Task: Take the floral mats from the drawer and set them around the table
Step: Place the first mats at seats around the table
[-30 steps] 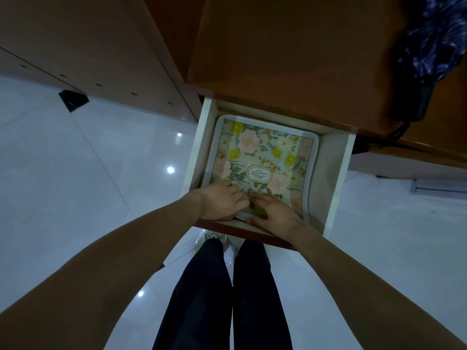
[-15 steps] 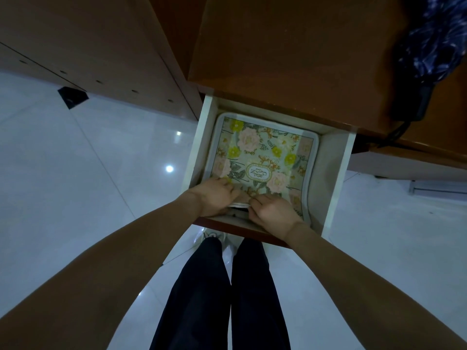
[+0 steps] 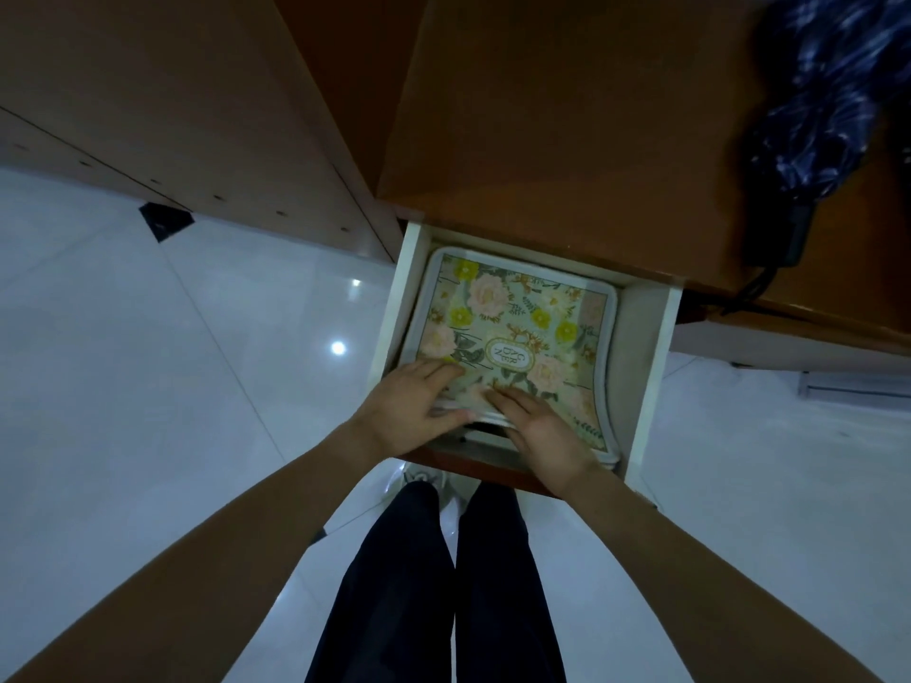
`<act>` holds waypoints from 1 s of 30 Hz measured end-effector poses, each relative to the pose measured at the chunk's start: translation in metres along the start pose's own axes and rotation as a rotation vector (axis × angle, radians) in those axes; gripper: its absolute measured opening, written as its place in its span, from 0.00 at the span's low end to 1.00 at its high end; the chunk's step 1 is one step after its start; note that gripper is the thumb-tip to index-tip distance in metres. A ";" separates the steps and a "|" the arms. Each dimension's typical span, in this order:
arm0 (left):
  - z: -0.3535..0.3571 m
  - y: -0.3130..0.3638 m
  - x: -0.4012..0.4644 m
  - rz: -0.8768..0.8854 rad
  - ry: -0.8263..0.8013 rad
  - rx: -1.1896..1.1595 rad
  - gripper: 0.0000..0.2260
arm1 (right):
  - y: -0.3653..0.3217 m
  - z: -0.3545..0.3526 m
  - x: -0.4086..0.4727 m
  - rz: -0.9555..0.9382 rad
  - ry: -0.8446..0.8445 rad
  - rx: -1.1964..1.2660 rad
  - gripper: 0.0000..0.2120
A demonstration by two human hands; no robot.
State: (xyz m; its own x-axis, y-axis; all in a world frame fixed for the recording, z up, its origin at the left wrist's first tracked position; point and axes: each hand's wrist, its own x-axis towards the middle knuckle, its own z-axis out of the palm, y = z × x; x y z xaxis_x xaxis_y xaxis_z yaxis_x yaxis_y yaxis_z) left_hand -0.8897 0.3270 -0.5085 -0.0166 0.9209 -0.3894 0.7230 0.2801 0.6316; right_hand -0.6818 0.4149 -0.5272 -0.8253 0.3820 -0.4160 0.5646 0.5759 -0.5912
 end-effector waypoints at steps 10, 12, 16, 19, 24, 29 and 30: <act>-0.049 0.041 -0.008 -0.701 0.036 -0.594 0.20 | -0.021 -0.037 -0.021 0.004 0.060 0.021 0.27; -0.056 0.045 -0.010 -0.751 -0.028 -1.064 0.20 | -0.021 -0.039 -0.022 0.010 0.027 0.040 0.27; -0.059 0.042 -0.010 -0.790 0.022 -1.304 0.27 | -0.022 -0.046 -0.023 0.039 -0.032 0.133 0.24; -0.055 0.039 -0.013 -0.796 0.028 -1.331 0.30 | -0.024 -0.055 -0.024 0.197 -0.087 0.353 0.22; -0.051 0.037 -0.023 -0.804 0.093 -1.419 0.29 | -0.003 -0.063 -0.030 0.606 -0.016 0.618 0.16; -0.054 0.043 -0.035 -0.805 0.157 -1.494 0.28 | 0.009 -0.072 -0.044 0.720 0.044 0.576 0.15; -0.055 0.045 -0.038 -0.799 0.162 -1.502 0.28 | 0.007 -0.076 -0.046 0.737 0.056 0.585 0.16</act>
State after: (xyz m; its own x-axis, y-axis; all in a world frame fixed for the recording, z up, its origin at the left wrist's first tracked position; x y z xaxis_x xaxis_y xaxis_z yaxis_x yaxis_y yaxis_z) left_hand -0.8945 0.3194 -0.4288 -0.1575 0.4249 -0.8914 -0.7345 0.5529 0.3934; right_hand -0.6409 0.4566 -0.4599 -0.2484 0.5486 -0.7983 0.8493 -0.2729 -0.4518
